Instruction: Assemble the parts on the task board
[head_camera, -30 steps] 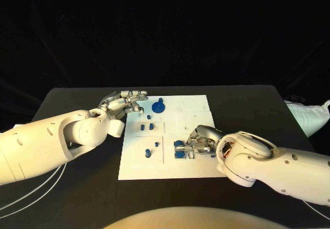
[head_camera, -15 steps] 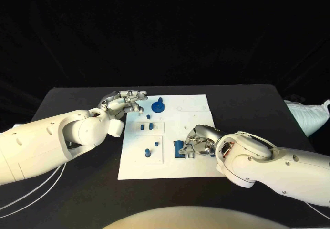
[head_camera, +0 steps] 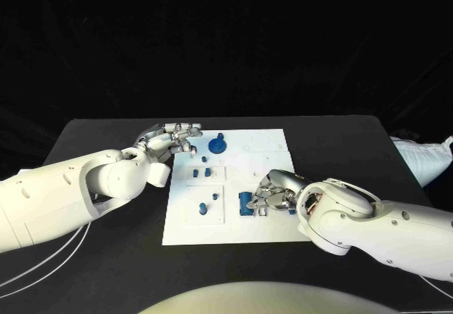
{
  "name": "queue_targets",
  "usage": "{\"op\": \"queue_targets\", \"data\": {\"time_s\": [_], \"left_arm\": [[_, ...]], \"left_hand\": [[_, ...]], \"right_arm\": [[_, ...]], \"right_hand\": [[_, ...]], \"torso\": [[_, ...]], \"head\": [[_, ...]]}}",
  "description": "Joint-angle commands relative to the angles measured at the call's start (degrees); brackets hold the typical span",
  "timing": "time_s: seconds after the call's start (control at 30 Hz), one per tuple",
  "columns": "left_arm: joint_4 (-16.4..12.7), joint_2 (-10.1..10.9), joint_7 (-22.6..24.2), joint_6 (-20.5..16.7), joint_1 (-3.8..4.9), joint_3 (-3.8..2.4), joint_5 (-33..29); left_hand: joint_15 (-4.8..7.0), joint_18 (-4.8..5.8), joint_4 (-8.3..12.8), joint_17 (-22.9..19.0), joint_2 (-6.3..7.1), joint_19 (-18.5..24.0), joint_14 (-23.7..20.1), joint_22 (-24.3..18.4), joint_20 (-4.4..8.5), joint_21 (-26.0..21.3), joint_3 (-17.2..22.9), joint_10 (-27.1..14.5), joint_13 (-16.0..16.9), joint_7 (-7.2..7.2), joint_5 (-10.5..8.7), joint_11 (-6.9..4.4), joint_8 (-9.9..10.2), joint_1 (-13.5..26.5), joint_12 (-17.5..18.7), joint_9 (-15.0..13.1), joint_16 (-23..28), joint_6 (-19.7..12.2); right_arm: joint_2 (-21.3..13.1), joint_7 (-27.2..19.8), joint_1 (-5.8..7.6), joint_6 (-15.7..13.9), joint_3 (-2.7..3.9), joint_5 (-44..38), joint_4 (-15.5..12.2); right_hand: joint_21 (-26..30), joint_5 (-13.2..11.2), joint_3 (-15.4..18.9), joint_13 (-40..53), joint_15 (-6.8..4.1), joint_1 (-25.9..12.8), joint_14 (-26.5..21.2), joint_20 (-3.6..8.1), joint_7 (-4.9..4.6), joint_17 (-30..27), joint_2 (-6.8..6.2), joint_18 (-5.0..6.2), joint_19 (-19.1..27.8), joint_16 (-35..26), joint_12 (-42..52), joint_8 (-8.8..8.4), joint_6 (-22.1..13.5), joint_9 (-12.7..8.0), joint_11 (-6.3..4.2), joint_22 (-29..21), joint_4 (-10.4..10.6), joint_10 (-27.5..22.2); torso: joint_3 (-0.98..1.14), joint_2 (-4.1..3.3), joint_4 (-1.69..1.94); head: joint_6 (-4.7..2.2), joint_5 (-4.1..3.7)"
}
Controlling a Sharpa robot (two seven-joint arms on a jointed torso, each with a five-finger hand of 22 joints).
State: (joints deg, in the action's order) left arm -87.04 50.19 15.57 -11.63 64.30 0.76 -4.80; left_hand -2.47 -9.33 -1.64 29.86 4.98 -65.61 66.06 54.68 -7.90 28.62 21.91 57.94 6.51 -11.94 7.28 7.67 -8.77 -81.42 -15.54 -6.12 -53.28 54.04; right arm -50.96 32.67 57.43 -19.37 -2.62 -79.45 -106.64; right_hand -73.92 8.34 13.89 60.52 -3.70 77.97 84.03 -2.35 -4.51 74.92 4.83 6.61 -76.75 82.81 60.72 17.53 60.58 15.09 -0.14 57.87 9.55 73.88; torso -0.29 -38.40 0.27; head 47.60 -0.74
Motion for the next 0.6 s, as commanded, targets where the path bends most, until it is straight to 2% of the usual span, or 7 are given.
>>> {"op": "queue_targets", "data": {"time_s": [0.03,0.13,0.2,0.27,0.37,0.5,0.6], "left_arm": [[-0.10,-0.03,0.15,1.08,-0.01,-0.03,0.18],[-0.10,-0.02,0.15,1.10,-0.01,-0.03,0.18],[-0.10,0.00,0.14,1.11,-0.01,-0.03,0.18],[-0.14,0.03,0.13,1.19,-0.01,-0.03,0.18],[-0.18,0.10,0.09,1.26,-0.01,-0.03,0.21],[-0.14,0.12,0.09,1.34,-0.01,-0.03,0.29],[-0.12,0.10,0.16,1.33,-0.02,-0.02,0.33]], "left_hand": [[-0.01,-1.06,0.02,-0.09,-0.34,0.41,-0.56,-0.07,-0.10,-0.29,-0.34,-0.28,0.09,-0.04,0.07,-0.04,-0.38,0.05,-0.19,-0.01,-0.22,-0.26],[-0.01,-1.06,0.02,-0.09,-0.34,0.41,-0.56,-0.07,-0.10,-0.29,-0.34,-0.28,0.09,-0.04,0.07,-0.04,-0.38,0.05,-0.19,-0.01,-0.22,-0.26],[-0.01,-1.06,0.02,-0.09,-0.34,0.41,-0.56,-0.07,-0.10,-0.29,-0.34,-0.28,0.09,-0.04,0.07,-0.04,-0.38,0.05,-0.19,-0.01,-0.22,-0.26],[-0.01,-1.06,0.02,-0.09,-0.34,0.41,-0.56,-0.07,-0.10,-0.29,-0.34,-0.28,0.09,-0.04,0.07,-0.04,-0.38,0.05,-0.19,-0.01,-0.22,-0.26],[-0.01,-1.06,0.02,-0.09,-0.34,0.41,-0.56,-0.07,-0.10,-0.29,-0.34,-0.28,0.09,-0.04,0.07,-0.04,-0.38,0.05,-0.19,-0.01,-0.22,-0.26],[-0.01,-1.06,0.02,-0.09,-0.34,0.41,-0.56,-0.07,-0.10,-0.29,-0.34,-0.28,0.09,-0.04,0.07,-0.04,-0.38,0.05,-0.19,-0.01,-0.22,-0.26],[-0.01,-1.06,0.02,-0.09,-0.34,0.41,-0.56,-0.07,-0.10,-0.29,-0.34,-0.28,0.09,-0.04,0.07,-0.04,-0.38,0.05,-0.19,-0.01,-0.22,-0.26]], "right_arm": [[-0.24,-0.15,-0.06,1.17,-0.01,-0.94,-0.11],[-0.90,-1.26,-0.06,-0.30,-0.01,-0.56,-0.51],[-1.66,-2.96,-0.06,-2.30,-0.01,0.71,-0.96],[-3.11,-5.78,-0.03,-5.05,0.00,3.71,-1.70],[-5.19,-8.47,0.23,-7.26,0.00,7.30,-2.66],[-7.92,-9.22,0.95,-6.30,0.01,8.47,-3.73],[-9.77,-8.88,1.28,-4.78,0.01,6.98,-4.03]], "right_hand": [[-0.22,-0.07,0.13,0.10,-0.20,0.12,3.72,-0.01,0.11,2.84,0.50,-0.67,-0.42,0.16,0.22,0.26,0.19,0.07,0.13,0.10,0.09,0.42],[-0.11,0.48,0.24,-0.33,-0.22,0.14,3.70,0.01,0.10,2.73,0.46,-0.63,-0.34,0.09,-0.25,0.18,0.03,0.10,0.12,-0.11,0.05,0.19],[0.14,2.66,0.46,-1.55,-0.08,0.20,3.64,0.02,-0.27,2.53,0.40,-0.56,-0.13,-0.07,-1.67,-0.52,-1.15,-0.06,0.36,-0.56,0.03,-0.70],[0.32,5.78,0.54,-3.11,0.30,0.85,3.58,-0.20,-0.94,2.46,0.43,-0.55,0.01,-0.18,-3.56,-1.81,-2.93,-0.43,0.87,-0.81,-0.22,-1.89],[0.33,7.33,0.39,-3.69,0.65,1.74,3.57,-0.51,-1.50,2.53,0.72,-0.56,0.01,-0.18,-4.37,-3.02,-4.23,-0.81,1.31,-0.79,-0.61,-2.34],[0.54,8.02,0.73,-4.34,0.99,1.62,3.52,-0.82,-1.94,2.41,0.71,-0.50,0.21,-0.31,-5.20,-3.99,-4.98,-1.12,1.70,-1.15,-0.45,-2.83],[0.55,7.96,0.80,-4.36,1.06,1.57,3.52,-0.88,-2.01,2.47,0.73,-0.50,0.23,-0.29,-5.25,-4.17,-5.10,-1.18,1.77,-1.14,-0.39,-2.87]], "torso": [[0.04,0.02,-0.04],[0.05,0.01,-0.06],[0.03,0.01,-0.07],[0.01,-0.02,-0.03],[-0.01,-0.03,0.00],[0.06,0.01,-0.16],[-0.01,0.04,-0.20]], "head": [[0.03,0.01],[-0.03,-0.01],[-0.02,-0.11],[-0.13,-0.60],[-0.16,-0.81],[-0.30,-1.00],[-0.27,-1.25]]}}
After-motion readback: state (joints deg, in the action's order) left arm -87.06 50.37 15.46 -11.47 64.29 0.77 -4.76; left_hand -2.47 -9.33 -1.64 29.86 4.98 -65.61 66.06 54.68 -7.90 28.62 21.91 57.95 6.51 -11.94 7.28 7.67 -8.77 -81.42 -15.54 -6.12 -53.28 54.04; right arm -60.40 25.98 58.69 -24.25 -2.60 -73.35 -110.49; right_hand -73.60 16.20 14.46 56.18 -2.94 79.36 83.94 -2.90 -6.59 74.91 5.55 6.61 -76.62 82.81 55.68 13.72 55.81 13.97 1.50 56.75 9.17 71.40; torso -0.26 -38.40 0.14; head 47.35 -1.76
